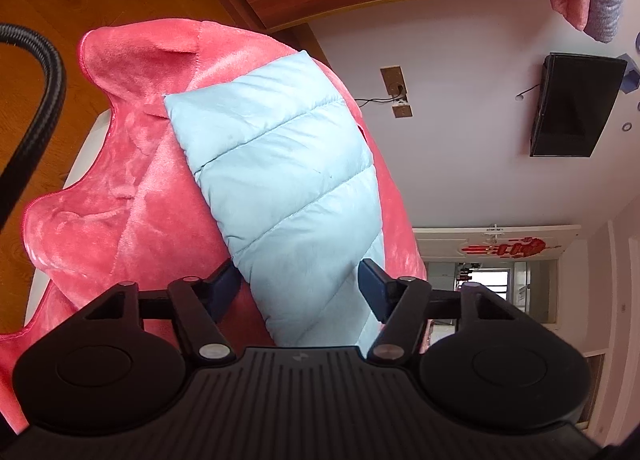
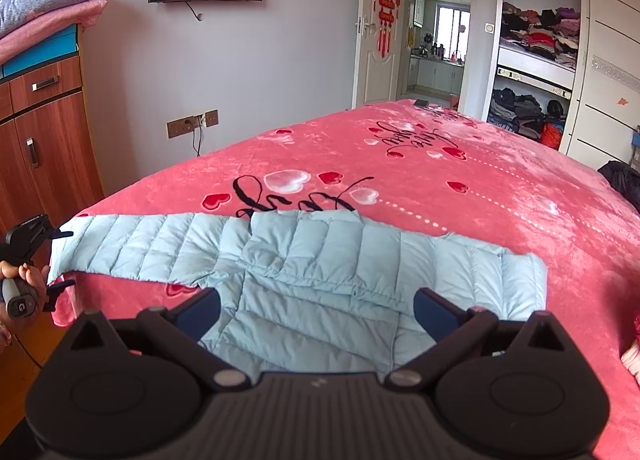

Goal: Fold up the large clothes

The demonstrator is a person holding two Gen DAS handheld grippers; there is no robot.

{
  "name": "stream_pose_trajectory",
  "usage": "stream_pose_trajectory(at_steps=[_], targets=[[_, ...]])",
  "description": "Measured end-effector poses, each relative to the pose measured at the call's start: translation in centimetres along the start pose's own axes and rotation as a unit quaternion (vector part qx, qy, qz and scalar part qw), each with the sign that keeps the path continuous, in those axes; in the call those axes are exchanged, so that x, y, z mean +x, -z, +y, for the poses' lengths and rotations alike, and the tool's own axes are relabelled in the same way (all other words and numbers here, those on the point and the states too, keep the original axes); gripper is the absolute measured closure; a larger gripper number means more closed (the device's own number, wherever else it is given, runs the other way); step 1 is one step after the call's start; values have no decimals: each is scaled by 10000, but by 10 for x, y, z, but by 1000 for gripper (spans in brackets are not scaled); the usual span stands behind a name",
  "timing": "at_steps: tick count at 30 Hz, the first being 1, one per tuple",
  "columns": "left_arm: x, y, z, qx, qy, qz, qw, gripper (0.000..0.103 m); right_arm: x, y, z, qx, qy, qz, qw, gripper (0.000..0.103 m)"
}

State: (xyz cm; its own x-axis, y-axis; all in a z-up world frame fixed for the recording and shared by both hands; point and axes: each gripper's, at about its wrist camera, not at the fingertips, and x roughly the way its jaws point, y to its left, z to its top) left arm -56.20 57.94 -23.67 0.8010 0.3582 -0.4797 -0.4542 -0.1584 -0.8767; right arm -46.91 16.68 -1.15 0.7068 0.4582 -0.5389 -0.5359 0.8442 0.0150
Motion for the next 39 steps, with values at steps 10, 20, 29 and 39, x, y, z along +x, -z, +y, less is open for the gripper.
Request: stream_pose_trajectory(at_steps=[10, 20, 29, 39], targets=[[-26, 7, -38, 971, -173, -480, 9940, 96, 8, 7, -23, 528, -54, 68, 9986, 1], [-50, 53, -141, 2576, 508, -506, 9636, 101, 1, 21, -82, 1562, -68, -192, 9875, 1], [-67, 185, -234, 4260, 1501, 4, 8922, 101, -13, 45, -161, 2669, 78, -722, 9610, 1], [-57, 379, -238, 5760, 1983, 1134, 7849, 100, -22, 75, -231, 3326, 418, -1156, 9350, 1]])
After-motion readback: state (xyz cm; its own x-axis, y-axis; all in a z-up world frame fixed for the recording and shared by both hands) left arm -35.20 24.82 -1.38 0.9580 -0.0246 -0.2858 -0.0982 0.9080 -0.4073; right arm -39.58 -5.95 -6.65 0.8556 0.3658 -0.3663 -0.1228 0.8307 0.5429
